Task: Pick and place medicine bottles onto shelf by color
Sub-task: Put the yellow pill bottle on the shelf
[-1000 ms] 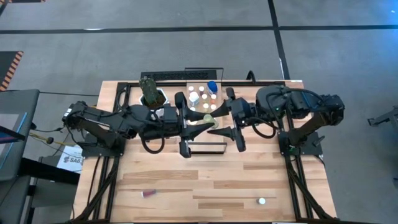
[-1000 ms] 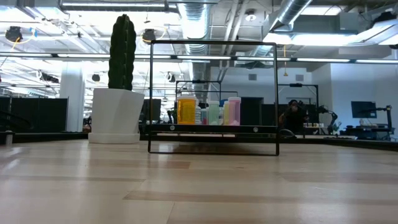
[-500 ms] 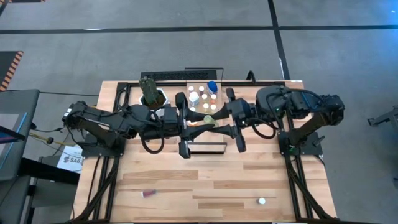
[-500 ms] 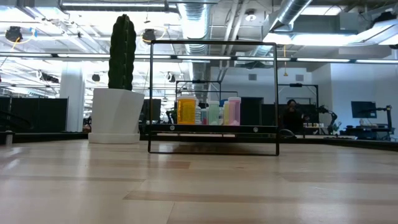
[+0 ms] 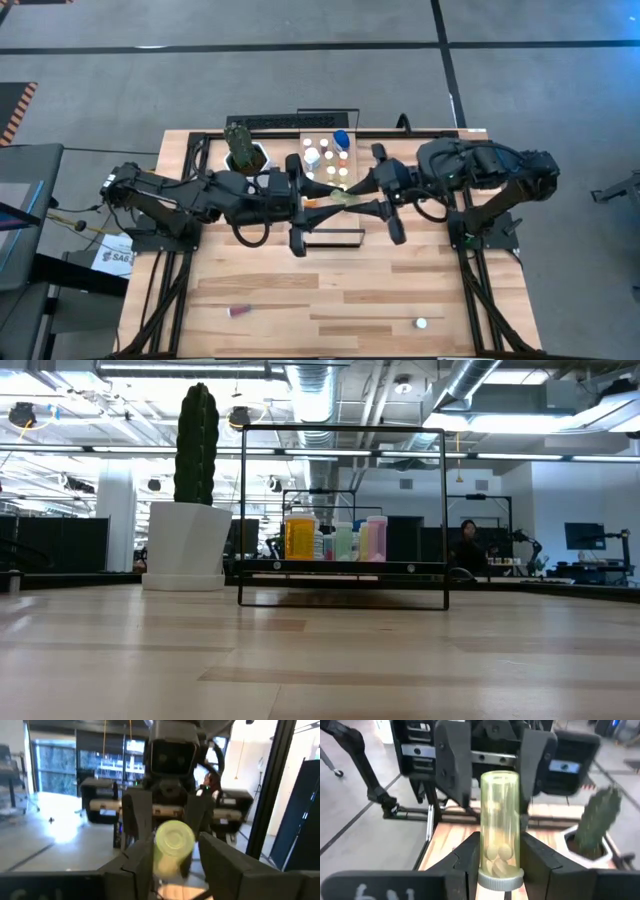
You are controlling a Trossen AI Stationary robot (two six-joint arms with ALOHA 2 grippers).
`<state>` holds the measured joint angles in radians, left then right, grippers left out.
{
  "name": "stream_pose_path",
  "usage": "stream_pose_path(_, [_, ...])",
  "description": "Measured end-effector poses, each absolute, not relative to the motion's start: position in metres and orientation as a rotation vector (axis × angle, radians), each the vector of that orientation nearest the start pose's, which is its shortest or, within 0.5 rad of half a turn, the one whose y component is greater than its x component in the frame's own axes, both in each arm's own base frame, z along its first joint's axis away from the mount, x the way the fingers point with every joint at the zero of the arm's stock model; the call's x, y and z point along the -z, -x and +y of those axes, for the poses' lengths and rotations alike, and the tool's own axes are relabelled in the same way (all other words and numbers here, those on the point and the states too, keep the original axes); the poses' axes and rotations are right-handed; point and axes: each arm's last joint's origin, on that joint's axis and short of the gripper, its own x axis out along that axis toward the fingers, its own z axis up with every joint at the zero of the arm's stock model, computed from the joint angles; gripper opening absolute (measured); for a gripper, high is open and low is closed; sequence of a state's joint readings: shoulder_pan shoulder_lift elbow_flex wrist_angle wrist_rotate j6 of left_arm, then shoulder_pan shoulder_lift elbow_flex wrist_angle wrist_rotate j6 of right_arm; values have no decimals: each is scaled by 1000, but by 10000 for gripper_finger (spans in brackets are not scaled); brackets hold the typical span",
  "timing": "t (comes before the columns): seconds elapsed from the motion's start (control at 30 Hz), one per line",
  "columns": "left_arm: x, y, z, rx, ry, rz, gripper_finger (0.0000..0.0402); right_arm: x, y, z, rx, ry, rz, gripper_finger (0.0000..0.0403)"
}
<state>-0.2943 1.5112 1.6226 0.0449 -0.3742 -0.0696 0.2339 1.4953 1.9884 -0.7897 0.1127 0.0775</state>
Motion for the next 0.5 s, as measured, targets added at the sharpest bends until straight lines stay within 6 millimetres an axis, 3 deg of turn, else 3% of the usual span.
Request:
stream_pose_path(0.27, [-446,-324,-86,-92,261,72,197,-487,-256,56,-35,-170,568,133])
stream_pose_path(0.5, [-417,-342,-83,-124,327,227,208,-468,-259,57,17,-260,740,133])
